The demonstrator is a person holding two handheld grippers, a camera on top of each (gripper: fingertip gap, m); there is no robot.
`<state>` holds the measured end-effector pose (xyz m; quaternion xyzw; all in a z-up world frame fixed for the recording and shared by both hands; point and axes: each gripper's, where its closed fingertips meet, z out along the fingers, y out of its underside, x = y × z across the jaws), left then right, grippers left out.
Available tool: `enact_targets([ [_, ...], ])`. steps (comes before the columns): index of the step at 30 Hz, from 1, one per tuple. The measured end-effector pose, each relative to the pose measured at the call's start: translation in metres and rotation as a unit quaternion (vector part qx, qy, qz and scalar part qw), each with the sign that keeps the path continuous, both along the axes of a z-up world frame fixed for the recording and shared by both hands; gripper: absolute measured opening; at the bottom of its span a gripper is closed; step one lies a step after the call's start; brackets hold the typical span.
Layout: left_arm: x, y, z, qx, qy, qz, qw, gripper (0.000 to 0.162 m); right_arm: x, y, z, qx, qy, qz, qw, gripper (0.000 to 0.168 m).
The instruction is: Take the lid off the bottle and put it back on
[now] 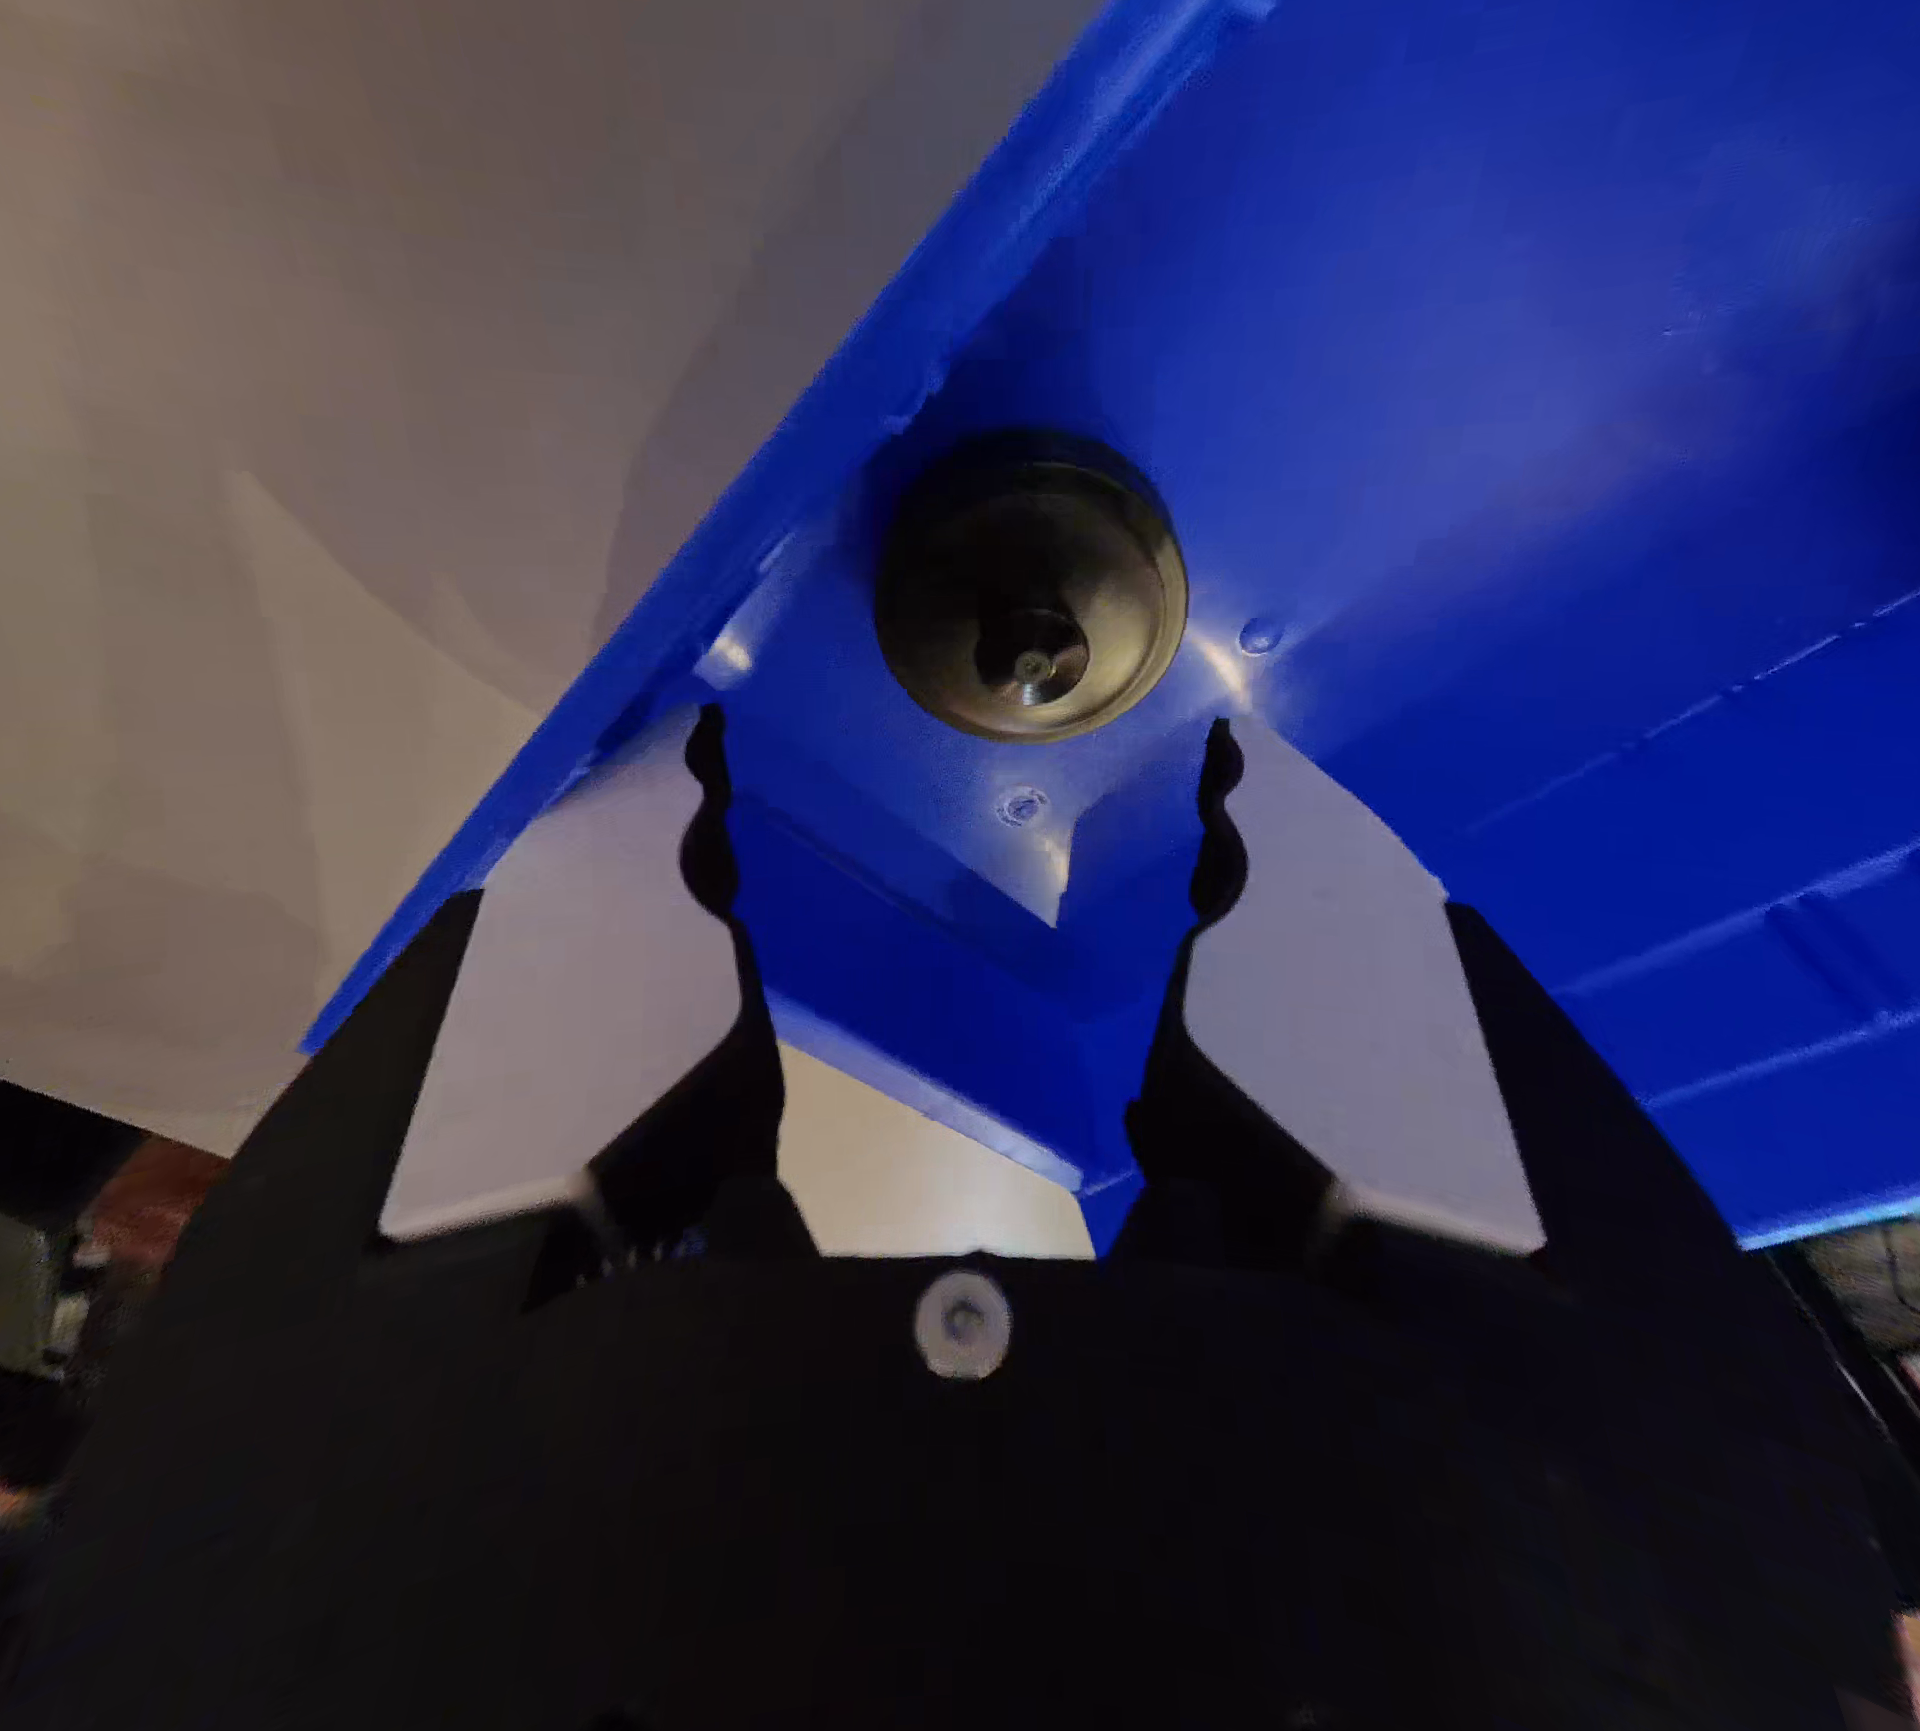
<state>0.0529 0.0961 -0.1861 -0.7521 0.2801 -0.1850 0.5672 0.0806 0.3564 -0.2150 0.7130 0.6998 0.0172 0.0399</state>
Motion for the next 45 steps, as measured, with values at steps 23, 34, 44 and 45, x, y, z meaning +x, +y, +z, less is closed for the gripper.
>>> enact_targets([
  [23,0.000,-0.001,0.001,0.007,-0.011,0.002,1.000,0.101,-0.064,-0.315,0.063,-0.209,0.427,0.259,0.841,0.104],
  [34,-0.001,-0.001,0.006,0.019,-0.018,0.009,1.000,0.091,-0.060,-0.294,0.096,-0.235,0.463,0.203,0.830,0.098],
  [44,-0.011,0.008,-0.009,0.001,0.014,0.043,0.999,0.062,-0.006,-0.064,0.172,0.043,0.406,-0.040,0.912,0.099],
  [45,-0.011,0.008,-0.010,0.000,0.018,0.045,0.999,0.062,0.000,-0.046,0.163,0.050,0.377,-0.067,0.922,0.099],
])
